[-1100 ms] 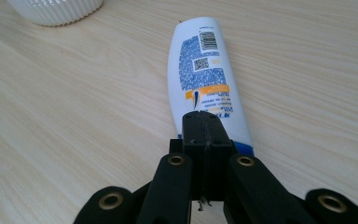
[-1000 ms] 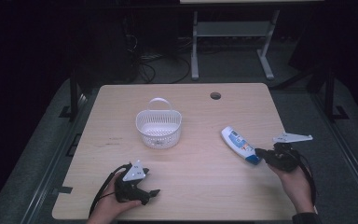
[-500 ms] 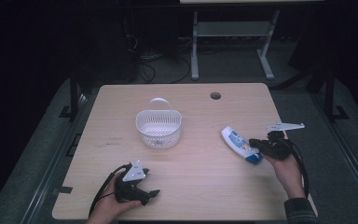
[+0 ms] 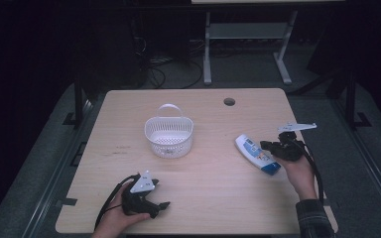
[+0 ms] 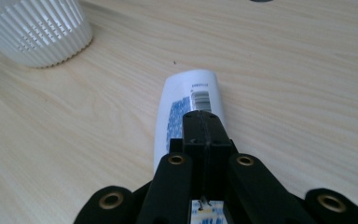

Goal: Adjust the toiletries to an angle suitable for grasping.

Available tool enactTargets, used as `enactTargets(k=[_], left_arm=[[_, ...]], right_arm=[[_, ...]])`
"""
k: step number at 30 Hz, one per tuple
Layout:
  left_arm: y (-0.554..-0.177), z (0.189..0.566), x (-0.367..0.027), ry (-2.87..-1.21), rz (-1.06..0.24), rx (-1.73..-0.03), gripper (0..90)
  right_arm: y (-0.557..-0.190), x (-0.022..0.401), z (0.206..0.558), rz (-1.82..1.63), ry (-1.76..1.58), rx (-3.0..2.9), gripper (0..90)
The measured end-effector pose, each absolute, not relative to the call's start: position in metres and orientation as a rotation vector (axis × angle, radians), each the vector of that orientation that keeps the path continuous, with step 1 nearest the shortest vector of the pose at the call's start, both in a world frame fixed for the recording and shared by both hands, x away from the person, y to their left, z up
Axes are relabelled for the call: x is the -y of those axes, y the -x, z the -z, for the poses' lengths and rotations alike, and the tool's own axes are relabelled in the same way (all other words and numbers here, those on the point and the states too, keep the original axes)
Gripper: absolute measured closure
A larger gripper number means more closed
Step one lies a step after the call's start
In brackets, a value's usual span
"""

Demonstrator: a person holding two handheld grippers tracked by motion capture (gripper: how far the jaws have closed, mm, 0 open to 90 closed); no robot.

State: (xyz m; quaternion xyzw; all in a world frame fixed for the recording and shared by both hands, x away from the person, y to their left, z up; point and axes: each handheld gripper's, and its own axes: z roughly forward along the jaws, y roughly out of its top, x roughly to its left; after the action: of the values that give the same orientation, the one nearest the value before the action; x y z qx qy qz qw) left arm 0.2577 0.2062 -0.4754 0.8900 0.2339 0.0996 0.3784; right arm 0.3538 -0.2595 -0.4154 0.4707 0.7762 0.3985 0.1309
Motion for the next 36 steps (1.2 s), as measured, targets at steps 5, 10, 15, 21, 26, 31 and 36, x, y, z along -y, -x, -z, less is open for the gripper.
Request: enactTargets(k=[5,10,15,21,26,31,36], left_arm=[[-0.258,0.475,-0.206,-2.274,-0.254,-0.598,13.1],[-0.258,0.475,-0.206,-2.275,-0.254,-0.597,13.1],[-0.258,0.475,-0.206,-2.275,-0.254,-0.597,13.1],[-0.258,0.475,-0.206,-2.275,-0.254,-0.597,13.1],[-0.258,0.475,-0.206,-2.275,-0.254,-0.596,13.1],[-0.257,0.475,-0.206,-2.274,-0.253,-0.596,13.1],[-0.258,0.475,-0.206,-2.275,-0.251,-0.594,13.1]], right_arm=[[-0.366,0.251,0.415,-1.131,-1.372,-2.27,89.7],[-0.379,0.247,0.414,-1.113,-1.385,-2.263,89.7],[-0.393,0.244,0.414,-1.089,-1.396,-2.269,89.7],[-0.405,0.242,0.419,-1.081,-1.413,-2.282,89.7],[-0.413,0.24,0.427,-1.069,-1.43,-2.281,89.7],[-0.42,0.241,0.434,-1.06,-1.444,-2.281,89.7],[-0.427,0.239,0.441,-1.014,-1.463,-2.3,89.7]])
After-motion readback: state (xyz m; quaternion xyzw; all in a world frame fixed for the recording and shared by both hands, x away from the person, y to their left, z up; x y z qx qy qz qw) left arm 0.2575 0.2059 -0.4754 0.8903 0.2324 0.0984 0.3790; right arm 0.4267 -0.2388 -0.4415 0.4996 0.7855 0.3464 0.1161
